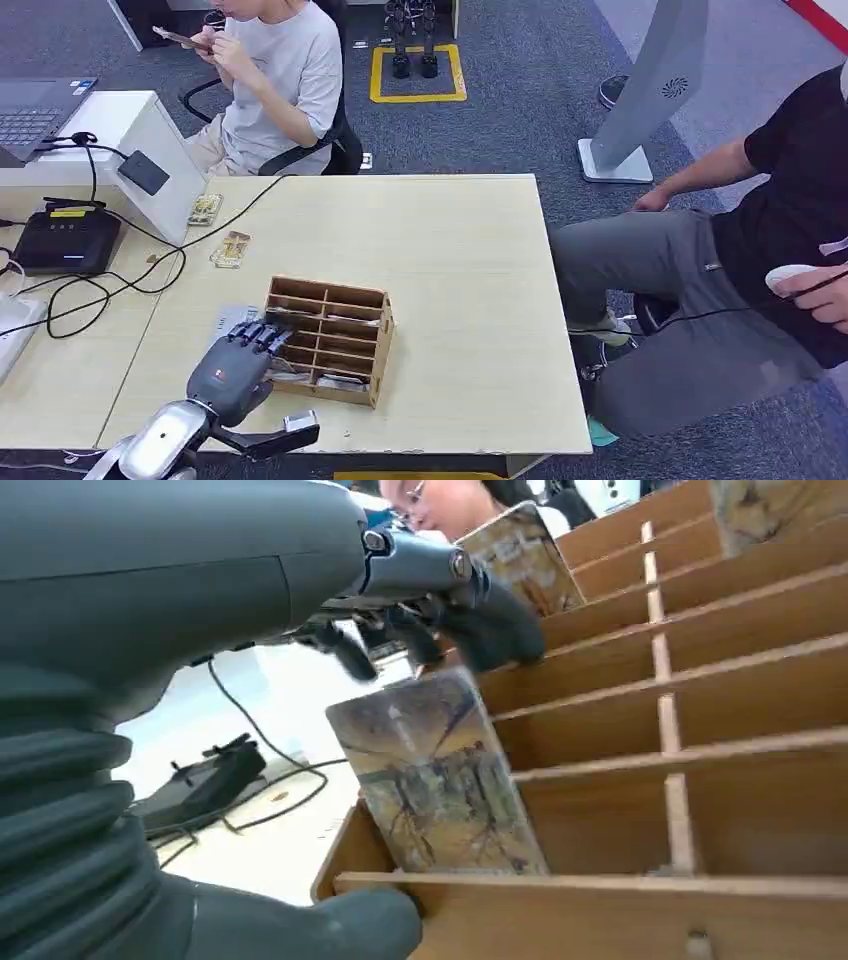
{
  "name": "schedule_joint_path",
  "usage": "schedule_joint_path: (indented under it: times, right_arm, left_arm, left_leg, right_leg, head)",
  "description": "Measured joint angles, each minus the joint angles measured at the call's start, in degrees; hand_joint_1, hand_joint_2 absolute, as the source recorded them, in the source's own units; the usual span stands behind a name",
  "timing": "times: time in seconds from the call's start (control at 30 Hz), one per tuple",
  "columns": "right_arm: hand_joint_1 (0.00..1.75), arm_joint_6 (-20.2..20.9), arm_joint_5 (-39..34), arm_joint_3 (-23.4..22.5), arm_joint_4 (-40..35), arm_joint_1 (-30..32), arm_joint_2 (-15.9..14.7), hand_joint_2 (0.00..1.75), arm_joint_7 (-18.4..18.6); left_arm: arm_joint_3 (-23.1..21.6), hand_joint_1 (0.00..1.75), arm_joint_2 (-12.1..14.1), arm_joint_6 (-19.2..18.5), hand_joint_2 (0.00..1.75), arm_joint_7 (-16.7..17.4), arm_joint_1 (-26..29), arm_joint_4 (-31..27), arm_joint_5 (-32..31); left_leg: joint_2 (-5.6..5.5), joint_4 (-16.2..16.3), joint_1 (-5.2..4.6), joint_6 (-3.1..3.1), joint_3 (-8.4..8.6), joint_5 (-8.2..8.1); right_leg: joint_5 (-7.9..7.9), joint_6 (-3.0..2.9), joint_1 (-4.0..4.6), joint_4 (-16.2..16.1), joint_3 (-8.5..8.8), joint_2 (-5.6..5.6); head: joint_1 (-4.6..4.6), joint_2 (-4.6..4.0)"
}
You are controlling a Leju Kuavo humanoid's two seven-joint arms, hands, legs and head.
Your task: Pass the card to the sensor for recognition and then transmit it.
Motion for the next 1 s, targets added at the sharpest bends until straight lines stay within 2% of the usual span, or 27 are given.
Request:
schedule_joint_path:
  times: [1.0]
  right_arm:
    - [0.0,0.1,0.1,0.0,0.0,0.0,0.0,1.75,0.2]
  left_arm:
    - [0.2,1.75,0.8,-0.1,1.75,-1.8,-0.1,0.0,1.6]
  left_leg:
    - [0.0,0.0,0.0,0.0,0.03,0.0]
  right_leg:
    - [0.0,0.0,0.0,0.0,0.02,0.0]
  head:
    - [0.0,0.0]
